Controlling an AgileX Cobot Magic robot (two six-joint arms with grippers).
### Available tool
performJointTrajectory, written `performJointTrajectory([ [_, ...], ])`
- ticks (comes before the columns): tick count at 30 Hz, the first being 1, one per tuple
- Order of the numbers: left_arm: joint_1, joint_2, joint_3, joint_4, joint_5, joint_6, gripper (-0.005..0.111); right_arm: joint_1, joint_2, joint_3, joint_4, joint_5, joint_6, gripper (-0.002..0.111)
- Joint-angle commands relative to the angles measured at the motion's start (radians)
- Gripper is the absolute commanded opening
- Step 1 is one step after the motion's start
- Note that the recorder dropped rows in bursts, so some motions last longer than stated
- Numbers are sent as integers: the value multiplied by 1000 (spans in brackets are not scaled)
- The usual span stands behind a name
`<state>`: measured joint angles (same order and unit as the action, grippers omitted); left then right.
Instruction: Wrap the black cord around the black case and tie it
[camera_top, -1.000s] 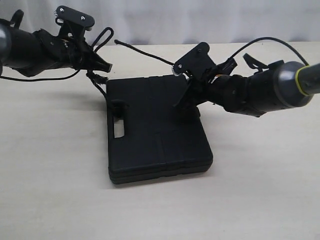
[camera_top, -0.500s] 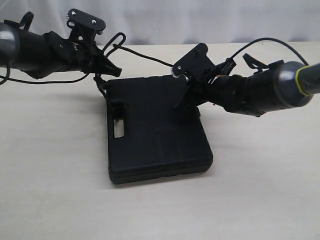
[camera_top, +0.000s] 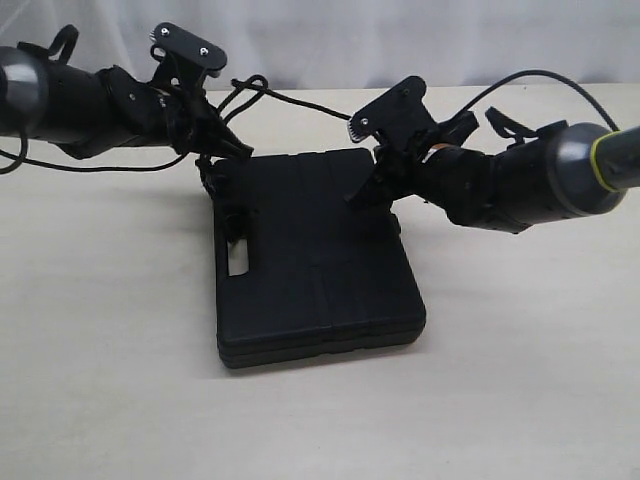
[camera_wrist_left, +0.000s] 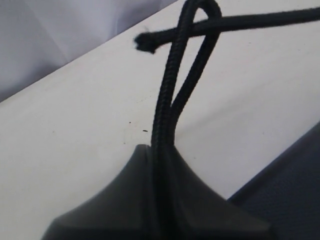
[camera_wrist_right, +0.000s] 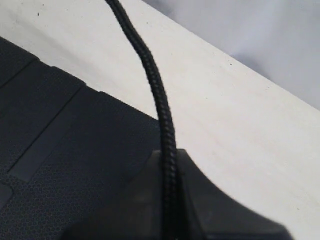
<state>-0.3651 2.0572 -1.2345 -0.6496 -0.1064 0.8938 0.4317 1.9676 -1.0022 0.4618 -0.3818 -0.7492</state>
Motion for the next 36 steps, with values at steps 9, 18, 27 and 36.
performJointTrajectory([
  [9,-110,-1,5,192,-4,-5,0,1,-11,2,-6,-30,29,4],
  [18,-192,-49,-5,201,28,-5,0,1,-11,2,-6,-34,29,4],
  [27,-194,-76,-5,201,132,-5,0,1,-11,2,-6,-34,32,4],
  [36,-194,-76,-35,201,231,-3,34,1,-11,2,-6,-36,31,4],
])
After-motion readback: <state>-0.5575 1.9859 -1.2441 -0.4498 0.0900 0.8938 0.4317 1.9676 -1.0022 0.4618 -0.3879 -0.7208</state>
